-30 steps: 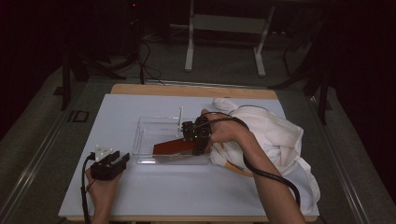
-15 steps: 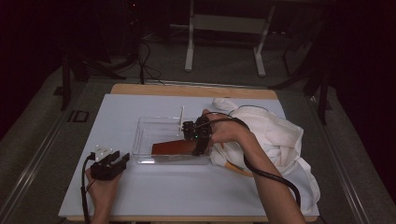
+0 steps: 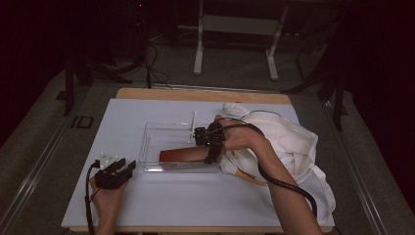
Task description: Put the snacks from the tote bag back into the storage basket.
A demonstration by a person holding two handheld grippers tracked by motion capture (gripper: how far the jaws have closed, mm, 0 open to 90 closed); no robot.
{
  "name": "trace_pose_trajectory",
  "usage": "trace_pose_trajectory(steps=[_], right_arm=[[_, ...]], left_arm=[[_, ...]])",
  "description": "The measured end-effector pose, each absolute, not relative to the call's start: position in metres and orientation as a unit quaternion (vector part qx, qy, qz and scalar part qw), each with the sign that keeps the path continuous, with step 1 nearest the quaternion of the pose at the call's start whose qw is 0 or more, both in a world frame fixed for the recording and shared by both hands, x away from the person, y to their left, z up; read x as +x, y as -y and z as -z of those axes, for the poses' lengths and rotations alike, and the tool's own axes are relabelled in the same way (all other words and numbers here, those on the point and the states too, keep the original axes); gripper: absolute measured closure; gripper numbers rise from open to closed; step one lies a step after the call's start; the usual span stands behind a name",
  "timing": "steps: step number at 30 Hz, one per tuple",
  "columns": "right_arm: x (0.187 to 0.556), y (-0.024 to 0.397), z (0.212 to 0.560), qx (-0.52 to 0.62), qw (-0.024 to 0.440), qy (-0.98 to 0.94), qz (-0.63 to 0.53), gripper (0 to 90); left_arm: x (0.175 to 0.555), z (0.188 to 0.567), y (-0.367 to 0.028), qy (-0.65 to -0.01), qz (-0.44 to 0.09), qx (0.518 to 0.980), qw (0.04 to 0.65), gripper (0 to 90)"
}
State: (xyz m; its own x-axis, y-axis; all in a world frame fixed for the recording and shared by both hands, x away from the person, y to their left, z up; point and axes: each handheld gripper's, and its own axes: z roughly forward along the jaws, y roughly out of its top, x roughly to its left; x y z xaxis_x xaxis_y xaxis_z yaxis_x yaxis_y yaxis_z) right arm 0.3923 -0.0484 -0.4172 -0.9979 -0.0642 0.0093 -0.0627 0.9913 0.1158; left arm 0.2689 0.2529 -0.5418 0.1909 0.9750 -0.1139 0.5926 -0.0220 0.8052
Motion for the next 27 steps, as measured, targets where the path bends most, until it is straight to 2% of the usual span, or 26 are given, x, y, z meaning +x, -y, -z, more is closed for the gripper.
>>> trace_pose_trajectory(steps=[27], right_arm=[[0.393, 0.064, 0.414, 0.024, -0.006, 0.996, 0.083, 35.7]], left_arm=[[0.269, 0.542, -0.253, -0.585, -0.25, 0.67, 0.382, 56.2]])
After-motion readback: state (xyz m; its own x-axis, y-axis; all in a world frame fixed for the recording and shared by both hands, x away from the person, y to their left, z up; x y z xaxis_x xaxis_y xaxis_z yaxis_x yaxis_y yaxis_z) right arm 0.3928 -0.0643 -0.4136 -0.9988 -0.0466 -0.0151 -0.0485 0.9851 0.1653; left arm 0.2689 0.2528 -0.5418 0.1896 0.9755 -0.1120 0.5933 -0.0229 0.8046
